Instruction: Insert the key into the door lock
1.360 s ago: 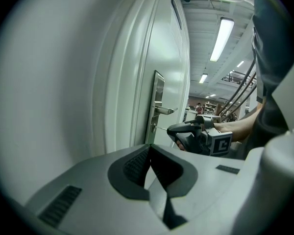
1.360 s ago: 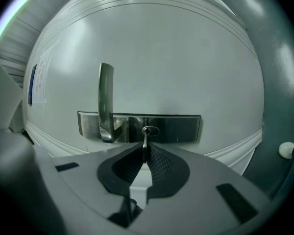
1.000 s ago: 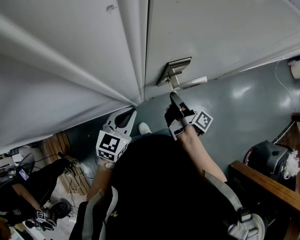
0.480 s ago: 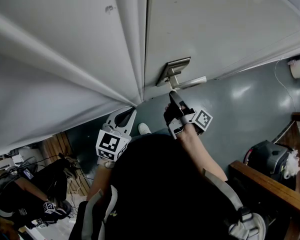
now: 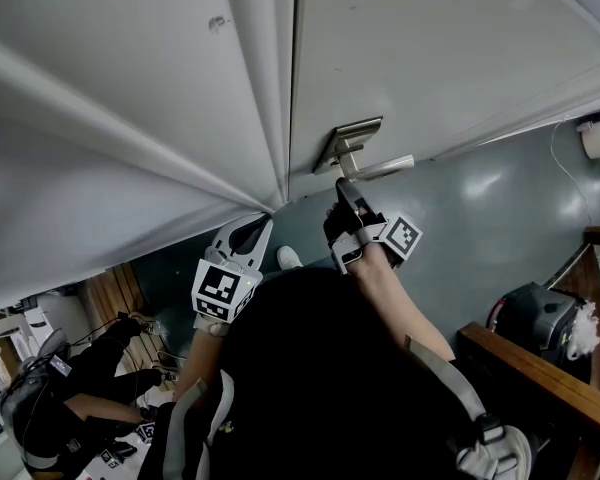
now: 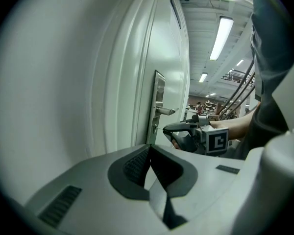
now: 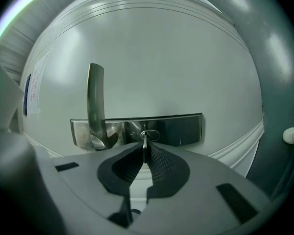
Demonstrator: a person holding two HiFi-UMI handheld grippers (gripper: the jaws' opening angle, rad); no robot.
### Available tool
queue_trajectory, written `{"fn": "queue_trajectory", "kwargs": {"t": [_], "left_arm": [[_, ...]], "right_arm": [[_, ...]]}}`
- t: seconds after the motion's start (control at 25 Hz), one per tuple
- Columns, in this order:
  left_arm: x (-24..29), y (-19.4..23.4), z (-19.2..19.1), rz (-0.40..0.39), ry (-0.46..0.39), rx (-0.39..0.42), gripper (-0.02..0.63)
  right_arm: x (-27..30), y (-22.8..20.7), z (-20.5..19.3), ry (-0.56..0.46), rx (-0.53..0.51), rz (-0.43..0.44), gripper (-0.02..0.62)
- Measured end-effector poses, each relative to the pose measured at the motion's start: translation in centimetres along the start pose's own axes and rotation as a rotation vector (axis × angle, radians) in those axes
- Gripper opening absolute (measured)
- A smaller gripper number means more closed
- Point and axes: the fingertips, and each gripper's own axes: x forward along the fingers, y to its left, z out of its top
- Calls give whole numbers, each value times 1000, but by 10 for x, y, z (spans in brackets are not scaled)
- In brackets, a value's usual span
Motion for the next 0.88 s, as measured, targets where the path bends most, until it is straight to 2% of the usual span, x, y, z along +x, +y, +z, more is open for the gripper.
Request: {"fn": "queue_trajectory", "kwargs": {"t": [0.44,0.88], "left_arm": [[1,2,0,9,15,8,8],[6,-11,4,6,9,11,8]], "right_arm": [[15,1,2,-23,-31,0,31],[11,4,-1,49,-151,-18,33]]}}
